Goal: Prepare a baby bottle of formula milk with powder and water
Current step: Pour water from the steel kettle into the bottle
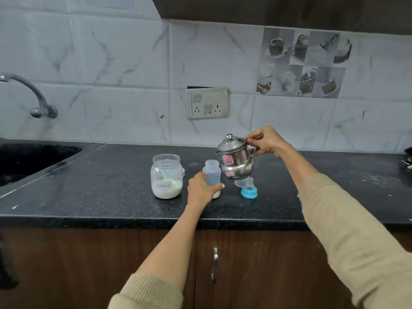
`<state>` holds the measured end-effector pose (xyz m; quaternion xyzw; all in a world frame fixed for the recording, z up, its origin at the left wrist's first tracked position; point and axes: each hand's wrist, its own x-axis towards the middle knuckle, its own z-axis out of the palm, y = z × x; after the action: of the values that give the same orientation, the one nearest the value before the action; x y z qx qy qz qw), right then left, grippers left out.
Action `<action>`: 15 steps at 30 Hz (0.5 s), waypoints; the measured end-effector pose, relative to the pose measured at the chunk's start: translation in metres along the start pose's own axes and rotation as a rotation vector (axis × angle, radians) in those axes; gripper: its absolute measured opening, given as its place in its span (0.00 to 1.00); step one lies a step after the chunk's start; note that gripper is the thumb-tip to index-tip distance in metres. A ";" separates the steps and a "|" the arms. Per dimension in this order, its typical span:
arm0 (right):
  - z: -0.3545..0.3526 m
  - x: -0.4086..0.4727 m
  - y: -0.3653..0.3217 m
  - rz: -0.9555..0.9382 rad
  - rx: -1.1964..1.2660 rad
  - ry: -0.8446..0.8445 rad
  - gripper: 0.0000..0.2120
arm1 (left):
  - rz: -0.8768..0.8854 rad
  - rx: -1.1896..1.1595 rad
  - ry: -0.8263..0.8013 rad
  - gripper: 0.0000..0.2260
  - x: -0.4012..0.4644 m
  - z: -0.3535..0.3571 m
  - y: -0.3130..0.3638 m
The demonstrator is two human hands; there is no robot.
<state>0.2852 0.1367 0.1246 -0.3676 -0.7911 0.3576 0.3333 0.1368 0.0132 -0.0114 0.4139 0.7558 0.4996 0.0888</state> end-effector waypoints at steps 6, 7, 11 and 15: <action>0.004 0.003 -0.003 0.007 -0.069 -0.028 0.11 | -0.001 0.004 -0.001 0.29 0.002 0.001 -0.002; 0.004 0.003 -0.003 0.006 -0.080 -0.029 0.11 | 0.001 0.003 0.000 0.29 0.002 0.001 -0.002; 0.003 0.005 -0.006 -0.004 -0.115 -0.038 0.11 | 0.007 0.010 0.001 0.29 0.002 0.001 -0.002; 0.001 0.009 -0.011 -0.009 -0.159 -0.057 0.11 | 0.010 0.019 0.000 0.30 0.003 0.001 -0.003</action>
<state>0.2759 0.1380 0.1354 -0.3793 -0.8277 0.3023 0.2821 0.1337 0.0157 -0.0130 0.4185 0.7583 0.4931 0.0823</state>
